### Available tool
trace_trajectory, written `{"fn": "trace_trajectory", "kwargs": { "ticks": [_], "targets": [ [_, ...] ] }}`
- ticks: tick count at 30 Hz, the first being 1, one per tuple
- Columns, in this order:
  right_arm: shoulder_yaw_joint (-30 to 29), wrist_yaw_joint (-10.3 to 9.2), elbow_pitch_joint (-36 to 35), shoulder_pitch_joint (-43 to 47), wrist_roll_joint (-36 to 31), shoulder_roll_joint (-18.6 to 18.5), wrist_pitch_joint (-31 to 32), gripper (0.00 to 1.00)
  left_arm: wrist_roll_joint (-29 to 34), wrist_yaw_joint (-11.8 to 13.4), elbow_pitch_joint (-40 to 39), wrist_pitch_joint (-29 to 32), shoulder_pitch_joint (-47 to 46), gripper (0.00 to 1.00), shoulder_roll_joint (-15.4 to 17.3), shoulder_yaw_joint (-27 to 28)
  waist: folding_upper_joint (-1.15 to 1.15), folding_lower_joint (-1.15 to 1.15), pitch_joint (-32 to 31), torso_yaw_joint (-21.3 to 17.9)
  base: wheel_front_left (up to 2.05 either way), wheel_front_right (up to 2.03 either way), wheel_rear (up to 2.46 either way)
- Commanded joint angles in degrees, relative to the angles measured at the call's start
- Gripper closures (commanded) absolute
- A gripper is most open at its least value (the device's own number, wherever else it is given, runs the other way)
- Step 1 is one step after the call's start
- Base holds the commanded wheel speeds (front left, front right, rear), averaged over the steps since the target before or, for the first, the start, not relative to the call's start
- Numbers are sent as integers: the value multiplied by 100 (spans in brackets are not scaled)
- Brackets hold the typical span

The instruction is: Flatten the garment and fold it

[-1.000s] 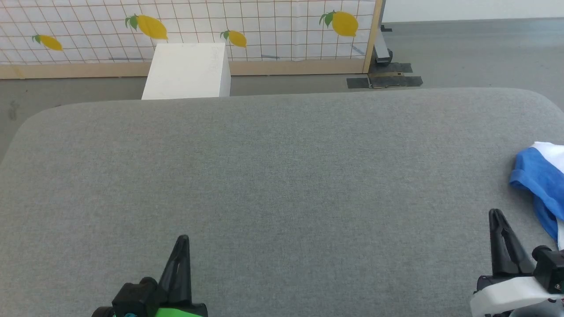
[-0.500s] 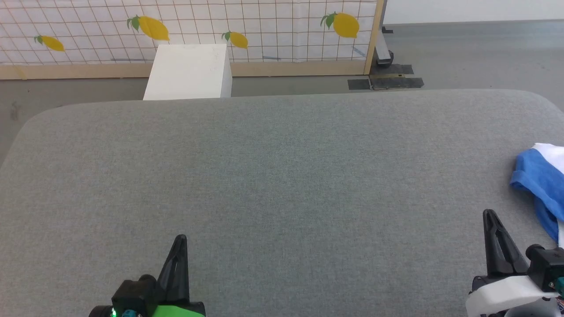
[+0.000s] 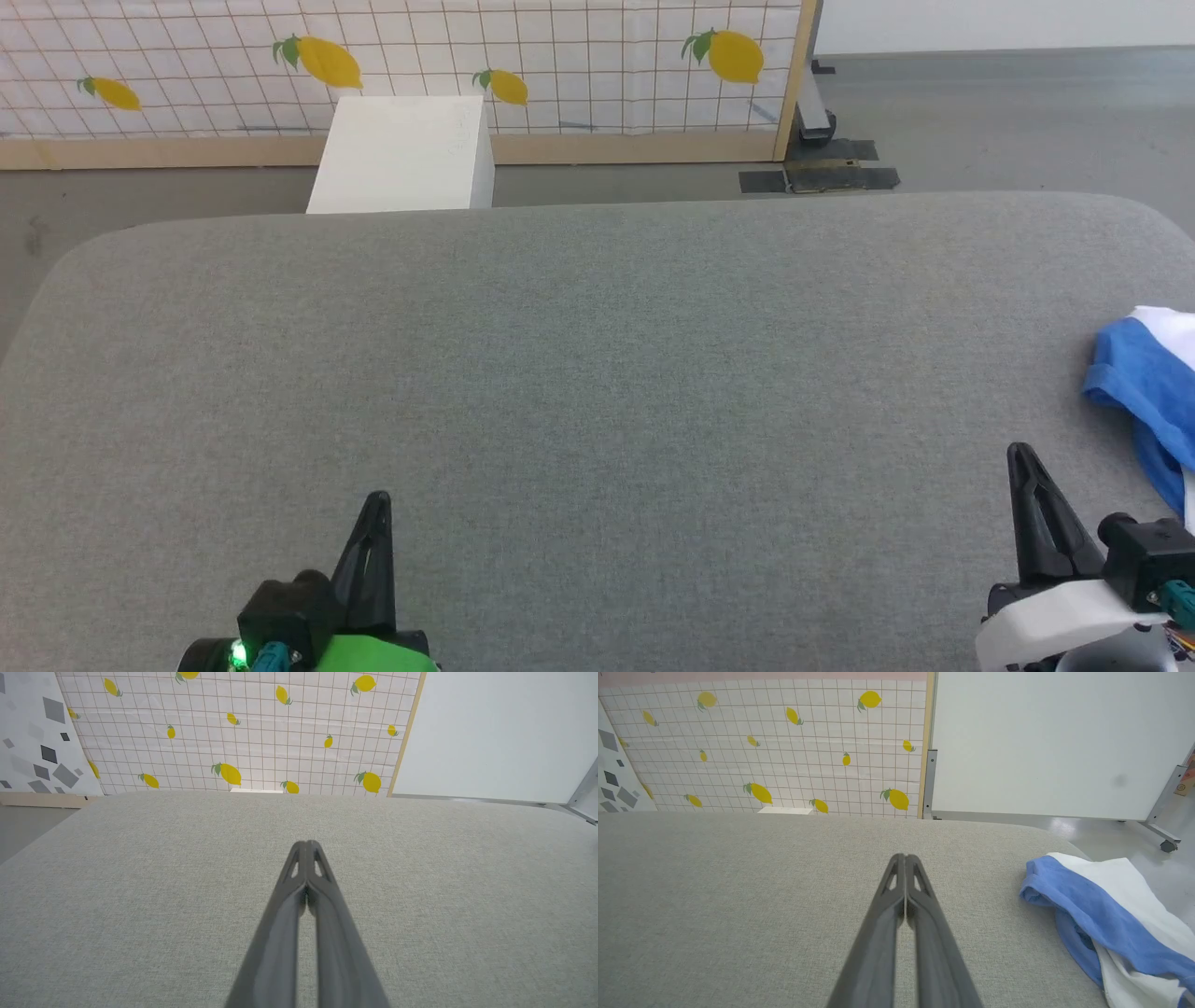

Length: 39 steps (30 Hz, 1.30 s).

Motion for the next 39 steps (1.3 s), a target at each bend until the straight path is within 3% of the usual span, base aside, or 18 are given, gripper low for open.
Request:
{"fn": "trace_trajectory", "kwargs": {
  "ticks": [1, 39],
  "targets": [
    [28, -3, 7, -112, -31, 4, 23, 100, 63, -53, 8, 32, -145, 100, -50, 50, 0, 0, -2, 2, 0, 0, 0],
    [359, -6, 16, -305, -82, 9, 308, 100, 617, -292, 124, 509, -452, 100, -291, 495, 0, 0, -61, 54, 0, 0, 0]
  ]
}}
